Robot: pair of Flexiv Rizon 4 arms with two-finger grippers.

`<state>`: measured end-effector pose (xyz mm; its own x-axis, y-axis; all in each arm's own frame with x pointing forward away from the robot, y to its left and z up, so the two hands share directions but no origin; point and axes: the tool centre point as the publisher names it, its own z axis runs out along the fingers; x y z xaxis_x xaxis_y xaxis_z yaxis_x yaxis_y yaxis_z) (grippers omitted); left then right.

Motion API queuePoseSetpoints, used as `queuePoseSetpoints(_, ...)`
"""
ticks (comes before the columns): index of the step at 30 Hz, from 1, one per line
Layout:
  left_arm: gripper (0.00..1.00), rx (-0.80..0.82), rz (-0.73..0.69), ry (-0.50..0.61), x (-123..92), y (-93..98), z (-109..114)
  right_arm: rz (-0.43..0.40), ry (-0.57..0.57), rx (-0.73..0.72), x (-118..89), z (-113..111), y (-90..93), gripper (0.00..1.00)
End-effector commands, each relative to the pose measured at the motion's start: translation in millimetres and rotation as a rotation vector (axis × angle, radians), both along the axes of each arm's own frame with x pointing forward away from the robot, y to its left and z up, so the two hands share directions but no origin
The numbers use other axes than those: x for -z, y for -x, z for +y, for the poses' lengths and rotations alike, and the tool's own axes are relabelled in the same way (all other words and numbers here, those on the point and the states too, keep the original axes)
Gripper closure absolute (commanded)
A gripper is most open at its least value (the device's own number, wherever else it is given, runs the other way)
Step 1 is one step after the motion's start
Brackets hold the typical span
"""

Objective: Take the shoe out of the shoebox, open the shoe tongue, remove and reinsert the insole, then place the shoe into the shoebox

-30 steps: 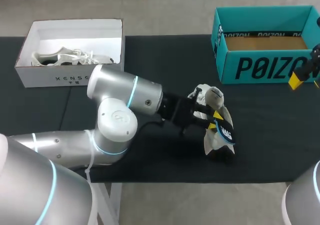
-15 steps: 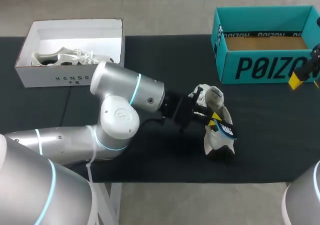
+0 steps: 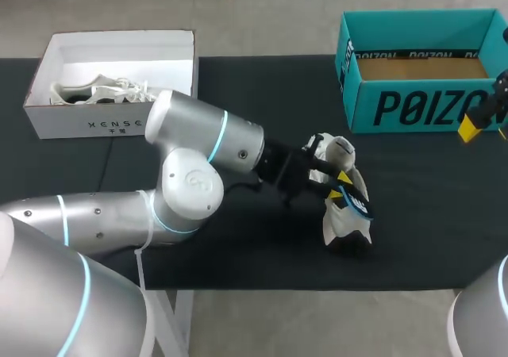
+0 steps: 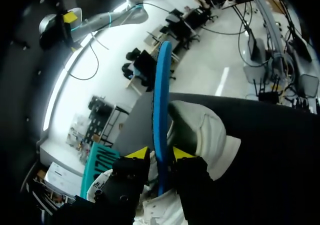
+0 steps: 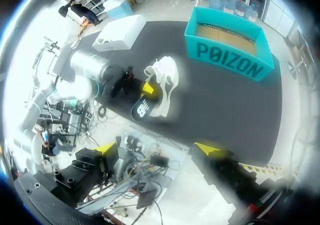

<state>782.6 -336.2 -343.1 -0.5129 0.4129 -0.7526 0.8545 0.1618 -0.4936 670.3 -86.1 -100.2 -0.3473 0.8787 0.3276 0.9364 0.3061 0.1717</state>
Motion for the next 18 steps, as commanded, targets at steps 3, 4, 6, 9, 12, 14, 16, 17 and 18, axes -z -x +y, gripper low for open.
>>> queuePoseSetpoints(3, 0.58, -0.007, -0.010, 0.013, -7, 12.2, 7, 0.005, 0.002, 0.000, -1, 1, -2.1, 0.00)
queuePoseSetpoints(4, 0.60, -0.007, -0.011, 0.013, -8, 13.5, 8, 0.005, 0.002, 0.000, -1, 1, -2.1, 0.00)
queuePoseSetpoints(6, 0.62, -0.006, -0.012, 0.013, -9, 16.8, 9, 0.005, 0.002, 0.000, -1, 1, -2.1, 0.00)
queuePoseSetpoints(9, 0.65, 0.001, -0.011, 0.017, -9, 20.2, 7, 0.005, 0.002, 0.000, -1, 1, -2.1, 0.00)
queuePoseSetpoints(12, 0.76, 0.007, -0.012, 0.022, -9, 20.8, 4, 0.005, 0.002, 0.000, -1, 1, -2.1, 0.00)
queuePoseSetpoints(14, 0.98, 0.011, -0.015, 0.029, -9, 20.3, 1, 0.005, 0.002, 0.000, -1, 1, -2.1, 0.00)
queuePoseSetpoints(16, 1.00, 0.015, -0.018, 0.033, -10, 19.6, -1, 0.005, 0.002, 0.000, -1, 1, -2.1, 0.00)
queuePoseSetpoints(17, 1.00, 0.019, -0.020, 0.033, -9, 19.1, -2, 0.005, 0.002, 0.000, -1, 1, -2.1, 0.00)
queuePoseSetpoints(18, 1.00, 0.022, -0.027, 0.031, -9, 18.6, -2, 0.005, 0.002, 0.000, -1, 1, -2.1, 0.00)
